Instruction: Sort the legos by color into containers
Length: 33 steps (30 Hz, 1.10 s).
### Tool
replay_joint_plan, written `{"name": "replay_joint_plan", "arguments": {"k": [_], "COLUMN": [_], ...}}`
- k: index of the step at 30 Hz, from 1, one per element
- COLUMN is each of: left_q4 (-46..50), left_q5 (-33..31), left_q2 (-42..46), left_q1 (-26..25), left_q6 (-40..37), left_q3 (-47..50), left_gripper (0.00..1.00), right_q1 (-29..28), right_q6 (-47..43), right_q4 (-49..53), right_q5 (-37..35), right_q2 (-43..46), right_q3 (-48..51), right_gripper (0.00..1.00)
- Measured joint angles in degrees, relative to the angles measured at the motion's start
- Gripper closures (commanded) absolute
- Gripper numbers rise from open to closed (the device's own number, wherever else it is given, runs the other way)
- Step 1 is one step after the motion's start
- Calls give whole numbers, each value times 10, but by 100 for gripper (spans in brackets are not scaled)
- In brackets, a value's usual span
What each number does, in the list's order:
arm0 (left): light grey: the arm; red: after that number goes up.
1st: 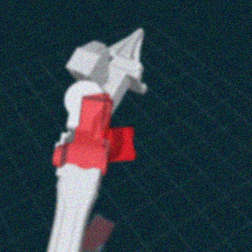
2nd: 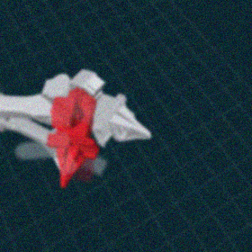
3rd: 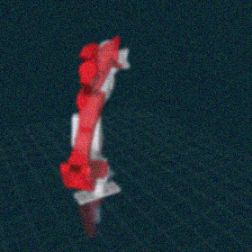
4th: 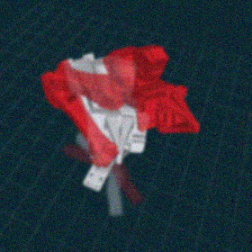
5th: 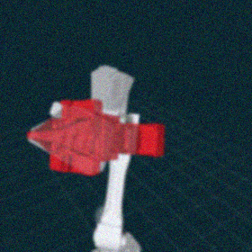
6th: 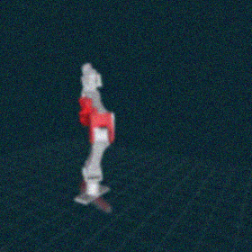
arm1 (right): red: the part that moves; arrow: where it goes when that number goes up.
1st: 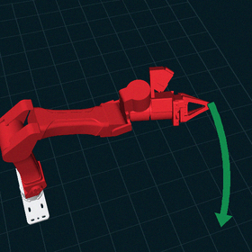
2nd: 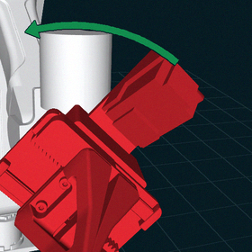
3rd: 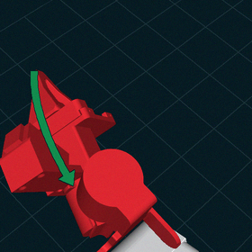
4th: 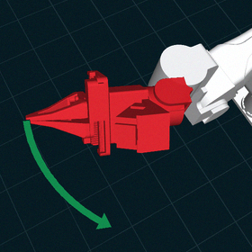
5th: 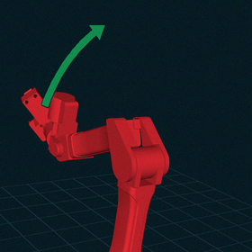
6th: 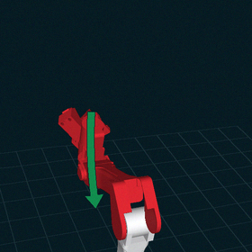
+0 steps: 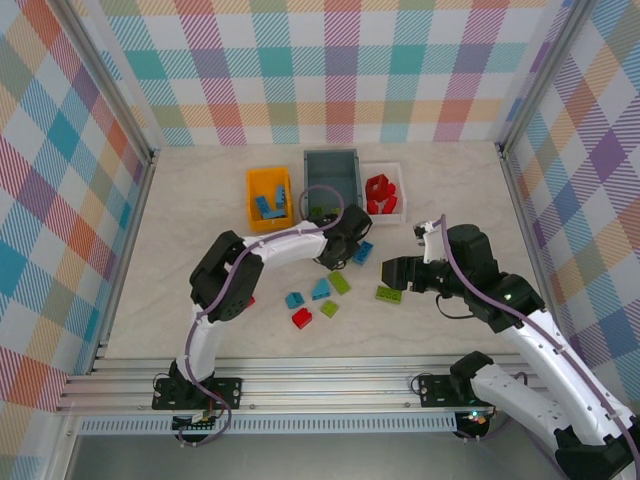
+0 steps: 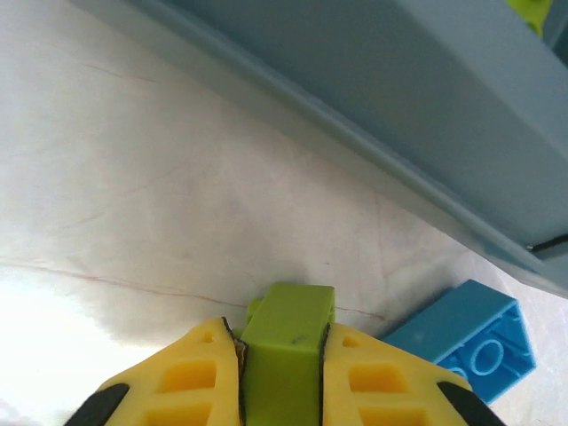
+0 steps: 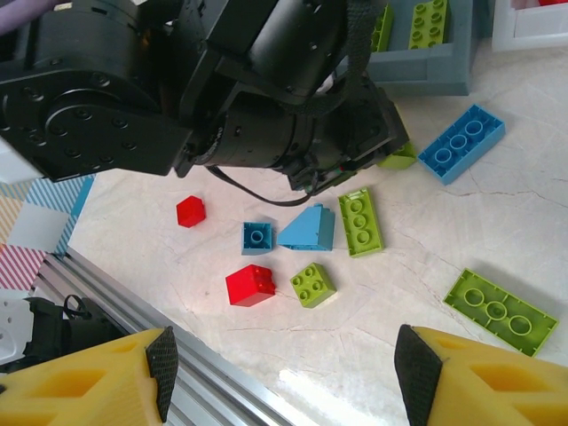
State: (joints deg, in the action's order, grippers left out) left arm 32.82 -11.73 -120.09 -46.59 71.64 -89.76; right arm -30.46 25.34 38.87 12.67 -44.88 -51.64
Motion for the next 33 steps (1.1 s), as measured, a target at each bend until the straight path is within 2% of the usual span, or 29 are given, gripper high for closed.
{"name": "replay_joint_plan", "arguments": {"k": [6, 10, 14, 21, 24, 28, 30, 33], "left_q4": [29, 51, 65, 112, 136, 156, 162, 162], "left_q5": [-29, -21, 9, 38, 45, 58, 63, 68], "left_q2": [84, 103, 52, -117, -162, -182, -181, -170], "left_q1": [1, 23, 72, 137, 148, 148, 147, 141], "left_q6": [-47, -107, -160, -231, -245, -265, -270, -279], "left_q3": [21, -46, -161, -353, -384, -390, -391, -391], "left_gripper": [85, 85, 85, 81, 72, 53, 50, 49], "right_q1": [0, 0, 0, 0, 0, 0, 0, 0], "right_q6": [7, 20, 34, 45, 45, 47, 49, 49], "right_q4": [-11, -62, -111, -160, -164, -166, -166, -166], "right_q5": [0, 3, 5, 2, 2, 2, 2, 2], "right_q2": [0, -17, -66, -106, -106, -105, -105, -102], "right_q3": [0, -2, -14, -34, -33, -33, -33, -30], "right_gripper": [32, 26, 25, 24, 24, 23, 23, 23]}}
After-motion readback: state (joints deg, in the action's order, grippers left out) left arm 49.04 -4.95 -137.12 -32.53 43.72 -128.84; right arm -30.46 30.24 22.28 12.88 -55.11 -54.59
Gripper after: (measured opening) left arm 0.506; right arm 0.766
